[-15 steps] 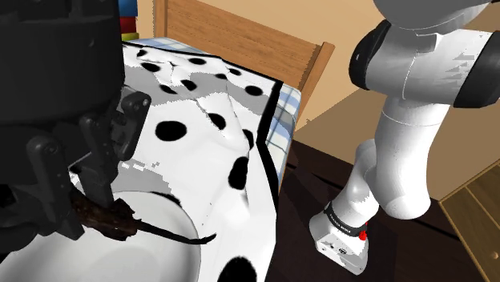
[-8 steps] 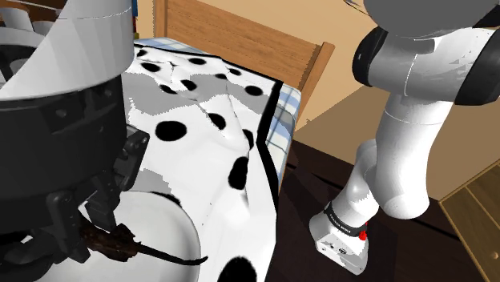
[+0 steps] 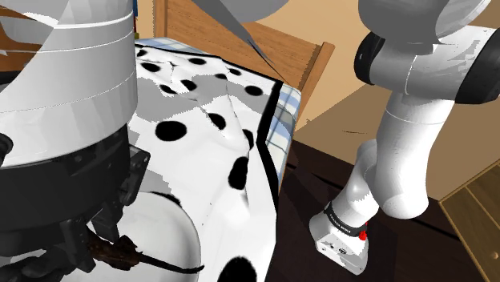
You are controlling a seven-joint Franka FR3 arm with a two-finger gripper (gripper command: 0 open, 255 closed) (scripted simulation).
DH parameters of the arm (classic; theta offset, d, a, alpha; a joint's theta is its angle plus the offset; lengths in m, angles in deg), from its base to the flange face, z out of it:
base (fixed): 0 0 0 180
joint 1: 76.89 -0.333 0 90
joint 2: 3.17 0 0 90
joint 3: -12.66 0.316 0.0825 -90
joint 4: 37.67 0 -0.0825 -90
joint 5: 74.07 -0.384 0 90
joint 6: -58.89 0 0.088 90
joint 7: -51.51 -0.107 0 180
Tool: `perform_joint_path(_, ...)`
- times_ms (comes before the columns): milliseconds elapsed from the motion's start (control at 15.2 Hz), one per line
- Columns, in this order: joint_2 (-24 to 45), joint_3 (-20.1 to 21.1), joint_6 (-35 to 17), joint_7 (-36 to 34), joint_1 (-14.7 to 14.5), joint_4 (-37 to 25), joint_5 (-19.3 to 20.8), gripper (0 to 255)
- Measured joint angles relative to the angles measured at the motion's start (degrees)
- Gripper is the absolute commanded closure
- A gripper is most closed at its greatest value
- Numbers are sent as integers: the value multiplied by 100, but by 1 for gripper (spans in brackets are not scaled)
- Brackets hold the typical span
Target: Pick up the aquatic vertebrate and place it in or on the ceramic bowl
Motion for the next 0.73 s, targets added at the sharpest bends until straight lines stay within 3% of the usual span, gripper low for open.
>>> perform_joint_path(198,0,0,-4,0,1,3,1,255)
perform_joint_path(264,1,0,-5,0,1,4,1,0)
perform_joint_path(726,10,1,88,9,-20,-102,5,0)
